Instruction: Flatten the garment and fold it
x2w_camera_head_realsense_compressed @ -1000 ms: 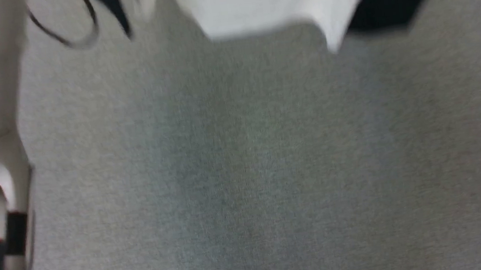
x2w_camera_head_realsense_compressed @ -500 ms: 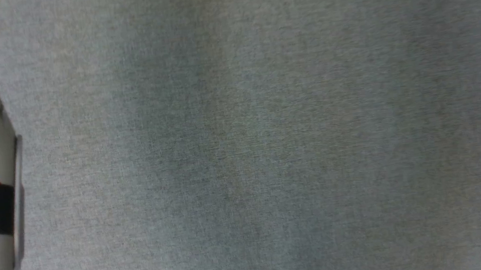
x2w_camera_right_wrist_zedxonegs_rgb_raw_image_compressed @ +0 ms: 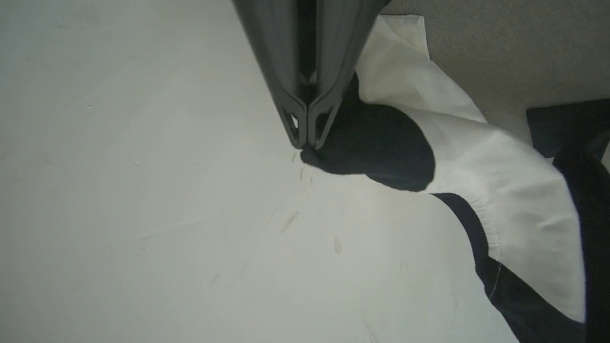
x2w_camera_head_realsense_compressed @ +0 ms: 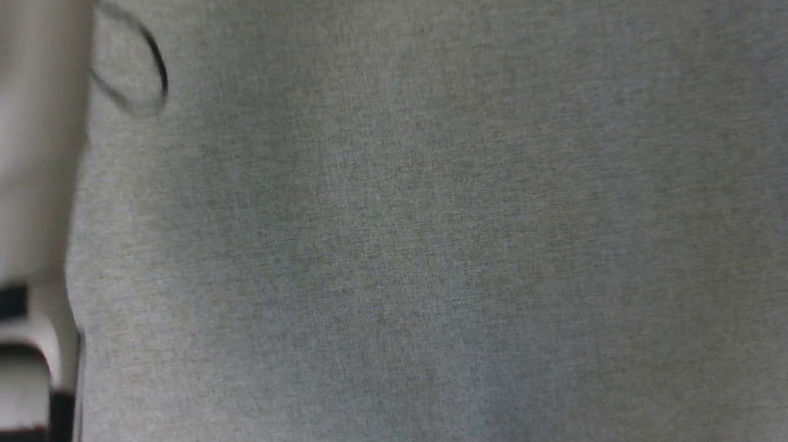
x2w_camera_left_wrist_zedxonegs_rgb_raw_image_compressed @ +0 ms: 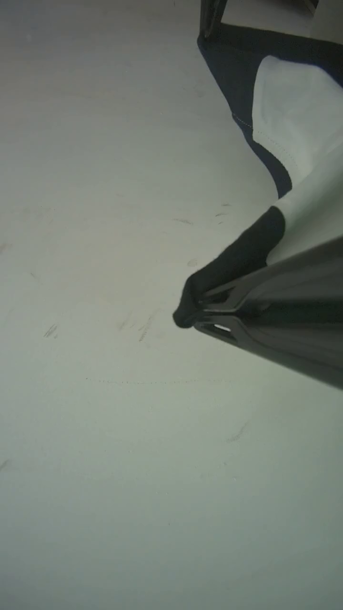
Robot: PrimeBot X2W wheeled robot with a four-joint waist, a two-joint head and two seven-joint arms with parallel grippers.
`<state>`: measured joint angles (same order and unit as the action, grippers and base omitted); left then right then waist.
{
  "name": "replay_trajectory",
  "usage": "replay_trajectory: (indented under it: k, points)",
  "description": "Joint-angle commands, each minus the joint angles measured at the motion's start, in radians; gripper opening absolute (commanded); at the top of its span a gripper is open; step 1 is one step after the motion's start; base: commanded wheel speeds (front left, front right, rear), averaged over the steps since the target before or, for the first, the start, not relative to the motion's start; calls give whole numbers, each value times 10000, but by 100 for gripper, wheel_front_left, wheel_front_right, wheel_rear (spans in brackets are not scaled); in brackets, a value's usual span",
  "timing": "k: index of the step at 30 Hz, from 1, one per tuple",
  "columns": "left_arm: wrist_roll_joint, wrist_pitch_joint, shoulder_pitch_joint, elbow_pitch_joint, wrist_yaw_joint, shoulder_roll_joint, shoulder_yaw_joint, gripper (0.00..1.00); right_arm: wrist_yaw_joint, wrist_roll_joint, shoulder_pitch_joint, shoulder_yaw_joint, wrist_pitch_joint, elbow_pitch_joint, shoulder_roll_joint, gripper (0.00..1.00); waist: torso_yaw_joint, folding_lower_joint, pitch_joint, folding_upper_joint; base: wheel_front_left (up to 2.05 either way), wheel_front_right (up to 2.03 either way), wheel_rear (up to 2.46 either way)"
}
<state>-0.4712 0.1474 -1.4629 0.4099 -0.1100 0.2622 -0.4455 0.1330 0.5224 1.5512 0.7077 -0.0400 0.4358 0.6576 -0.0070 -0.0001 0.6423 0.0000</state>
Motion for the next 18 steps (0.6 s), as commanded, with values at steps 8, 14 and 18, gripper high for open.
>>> replay_trajectory:
  k: [8,14,18]
  points:
    - [-191,-960,4107,-3688,-602,1134,-520,0,-23,1253,-3537,-630,178,-2292,1177,0,-257,1,-1523,0,0,0,0]
    - [3,-1163,7062,-5544,-1155,1783,-1262,0,-23,1305,-6722,-1606,230,-2998,1054,0,-324,1,-2381,0,0,0,0]
    - [-4,-1222,8392,-5971,-1329,2032,-1690,0,-23,1196,-8317,-2025,275,-3270,717,0,-380,1,-2794,0,0,0,0]
